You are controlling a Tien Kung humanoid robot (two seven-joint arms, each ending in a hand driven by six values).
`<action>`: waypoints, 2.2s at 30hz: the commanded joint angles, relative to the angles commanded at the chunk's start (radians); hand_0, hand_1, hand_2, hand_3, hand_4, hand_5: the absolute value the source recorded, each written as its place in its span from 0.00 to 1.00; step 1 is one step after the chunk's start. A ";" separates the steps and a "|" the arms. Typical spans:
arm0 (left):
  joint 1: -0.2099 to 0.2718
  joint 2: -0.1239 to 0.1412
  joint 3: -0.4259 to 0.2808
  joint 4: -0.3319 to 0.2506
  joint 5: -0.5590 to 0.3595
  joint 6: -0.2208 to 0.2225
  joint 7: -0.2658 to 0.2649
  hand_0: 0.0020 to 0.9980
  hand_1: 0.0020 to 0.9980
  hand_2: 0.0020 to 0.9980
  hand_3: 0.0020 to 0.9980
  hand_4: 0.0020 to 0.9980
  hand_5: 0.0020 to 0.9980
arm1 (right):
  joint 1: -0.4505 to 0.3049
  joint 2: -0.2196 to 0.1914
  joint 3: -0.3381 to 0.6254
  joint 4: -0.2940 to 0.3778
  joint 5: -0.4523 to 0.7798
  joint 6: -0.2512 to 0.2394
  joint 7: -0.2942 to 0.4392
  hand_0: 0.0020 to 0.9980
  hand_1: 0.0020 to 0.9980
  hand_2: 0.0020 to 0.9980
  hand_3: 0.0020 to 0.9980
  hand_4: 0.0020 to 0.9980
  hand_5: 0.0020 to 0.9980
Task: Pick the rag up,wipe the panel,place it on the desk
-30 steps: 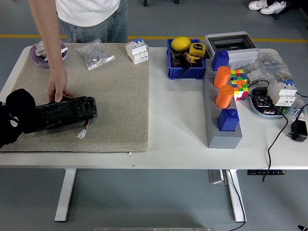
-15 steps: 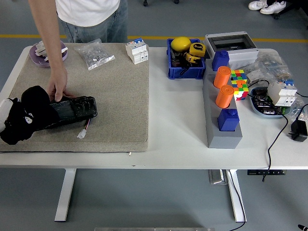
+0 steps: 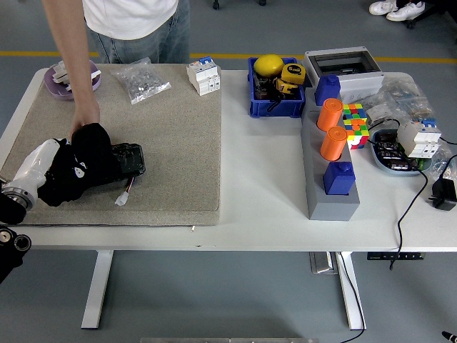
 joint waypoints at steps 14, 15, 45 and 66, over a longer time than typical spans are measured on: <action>-0.076 -0.026 0.122 -0.014 0.086 0.003 0.026 0.24 0.24 0.60 0.51 0.07 0.00 | 0.003 0.000 0.003 0.000 0.001 0.002 0.002 0.76 0.70 0.73 0.70 1.00 0.63; -0.084 -0.030 0.137 -0.010 0.087 0.002 0.029 0.24 0.24 0.60 0.51 0.07 0.00 | 0.003 0.000 0.002 0.000 0.001 0.002 0.002 0.76 0.70 0.73 0.70 1.00 0.63; -0.002 0.011 0.041 0.002 0.180 0.030 0.039 0.24 0.24 0.59 0.51 0.07 0.00 | -0.007 -0.002 0.000 -0.001 0.011 0.005 0.003 0.76 0.70 0.73 0.70 1.00 0.63; 0.098 0.078 -0.131 0.042 0.220 0.027 0.038 0.24 0.24 0.59 0.51 0.07 0.00 | -0.008 -0.003 0.007 -0.001 0.010 0.003 0.003 0.76 0.70 0.73 0.71 1.00 0.64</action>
